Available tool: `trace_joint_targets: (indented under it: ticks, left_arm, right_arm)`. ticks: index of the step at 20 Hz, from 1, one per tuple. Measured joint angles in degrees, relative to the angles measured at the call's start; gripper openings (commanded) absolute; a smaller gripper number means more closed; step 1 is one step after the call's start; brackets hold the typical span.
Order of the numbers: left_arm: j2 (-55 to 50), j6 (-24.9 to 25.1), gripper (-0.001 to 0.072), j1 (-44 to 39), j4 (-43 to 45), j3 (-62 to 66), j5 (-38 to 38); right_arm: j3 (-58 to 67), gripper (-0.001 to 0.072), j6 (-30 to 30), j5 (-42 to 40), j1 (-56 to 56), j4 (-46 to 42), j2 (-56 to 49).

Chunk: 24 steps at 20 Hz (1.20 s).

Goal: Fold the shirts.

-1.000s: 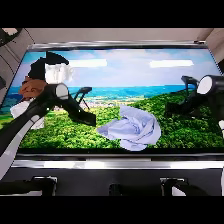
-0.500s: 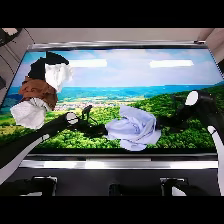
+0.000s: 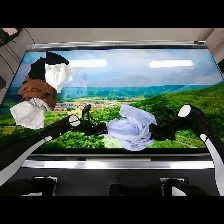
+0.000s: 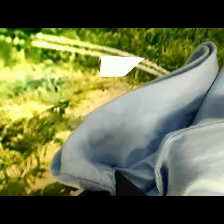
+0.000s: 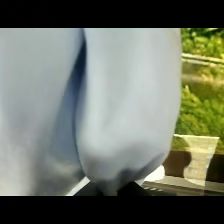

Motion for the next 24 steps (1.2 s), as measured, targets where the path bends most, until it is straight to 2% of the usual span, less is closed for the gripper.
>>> trace_joint_targets:
  ticks: [2,4,7,10,13,15,20,22,24]
  left_arm:
    - [1.66,1.97,0.0025,0.31,-0.04,0.57,0.55]
    - [5.2,6.23,0.0024,1.16,-0.07,2.67,1.95]
    - [13.53,13.42,0.0025,3.74,0.0,9.53,3.34]
    - [23.82,17.16,0.0024,8.33,0.09,19.89,6.21]
    - [32.54,18.82,0.0024,12.76,0.09,30.25,8.63]
    - [36.59,19.32,0.0024,13.16,-0.02,34.91,9.03]
    - [41.22,19.63,0.0024,12.35,2.08,39.1,6.47]
    - [41.75,17.42,0.0025,12.2,6.1,39.5,2.95]
    - [41.86,13.14,0.0025,12.2,12.55,38.73,-1.25]
  right_arm:
    - [0.66,0.0044,-1.81,-0.55,0.0,0.44,1.07]
    - [4.02,0.0044,-3.82,-1.27,0.0,0.79,3.67]
    - [14.14,0.0045,-6.86,-4.59,-0.11,0.85,10.25]
    - [26.8,0.0045,-8.98,-11.91,-0.11,0.81,18.75]
    - [36.24,0.0045,-7.93,-20.11,-0.11,0.33,27.02]
    - [39.36,0.0045,-4.76,-21.62,-0.11,0.28,31.17]
    - [42.05,0.0045,-0.44,-14.4,-0.11,-1.18,36.17]
    - [42.38,0.0045,1.53,-8.55,-0.11,-2.47,36.48]
    - [42.03,0.0045,4.37,0.72,-0.09,-2.49,35.04]
